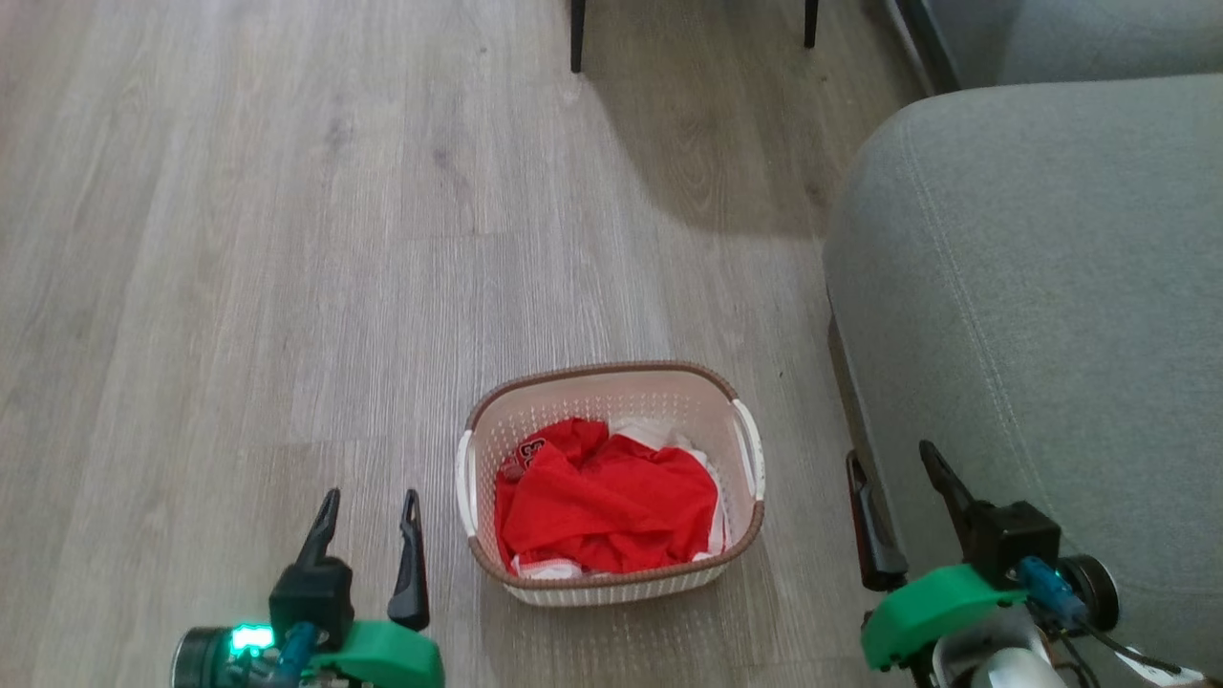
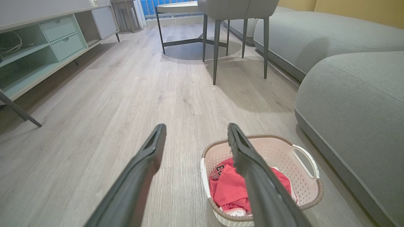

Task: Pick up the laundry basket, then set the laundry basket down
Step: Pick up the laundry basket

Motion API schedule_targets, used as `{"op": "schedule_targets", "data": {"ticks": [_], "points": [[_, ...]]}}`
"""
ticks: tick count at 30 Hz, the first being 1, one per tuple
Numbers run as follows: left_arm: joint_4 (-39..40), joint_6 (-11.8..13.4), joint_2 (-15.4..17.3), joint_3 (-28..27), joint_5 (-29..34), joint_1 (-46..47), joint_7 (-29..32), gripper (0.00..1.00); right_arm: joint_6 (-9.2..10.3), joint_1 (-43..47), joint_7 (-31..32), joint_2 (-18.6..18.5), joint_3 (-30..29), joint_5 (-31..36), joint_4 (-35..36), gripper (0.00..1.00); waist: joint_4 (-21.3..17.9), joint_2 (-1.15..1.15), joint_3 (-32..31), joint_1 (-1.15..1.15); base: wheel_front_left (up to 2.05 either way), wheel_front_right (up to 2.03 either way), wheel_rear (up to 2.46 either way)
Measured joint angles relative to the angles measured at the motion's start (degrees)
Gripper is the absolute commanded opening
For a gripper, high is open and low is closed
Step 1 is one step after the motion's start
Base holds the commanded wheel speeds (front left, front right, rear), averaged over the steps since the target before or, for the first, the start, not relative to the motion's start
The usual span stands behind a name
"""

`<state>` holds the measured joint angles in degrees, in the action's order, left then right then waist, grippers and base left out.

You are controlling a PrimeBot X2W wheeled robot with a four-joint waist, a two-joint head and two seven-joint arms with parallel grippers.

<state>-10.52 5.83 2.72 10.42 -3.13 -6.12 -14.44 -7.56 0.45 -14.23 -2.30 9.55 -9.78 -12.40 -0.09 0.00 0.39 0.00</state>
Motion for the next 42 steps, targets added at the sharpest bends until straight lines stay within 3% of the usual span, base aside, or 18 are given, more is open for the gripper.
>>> {"op": "schedule_targets", "data": {"ticks": [11,27,42], "points": [[-2.83,0.07,-0.02,0.59,-2.42,4.99,-0.01,1.00,0.00,-5.86,0.00,-0.01,-0.35,0.42,-2.41,1.00,0.14,0.00,6.98,0.00,0.00,0.00,0.00],[-15.58,0.67,-0.43,2.77,-8.81,27.77,-0.02,1.00,0.00,-29.66,-0.05,-0.44,-2.74,2.81,-16.86,1.00,0.16,0.00,28.39,0.02,0.00,0.00,0.00],[-30.00,-0.31,-0.93,6.42,-13.62,43.76,-0.10,1.00,0.00,-44.03,-0.07,-1.20,-1.55,2.10,-28.29,1.00,1.23,0.00,45.74,0.01,0.00,0.00,0.00]]}}
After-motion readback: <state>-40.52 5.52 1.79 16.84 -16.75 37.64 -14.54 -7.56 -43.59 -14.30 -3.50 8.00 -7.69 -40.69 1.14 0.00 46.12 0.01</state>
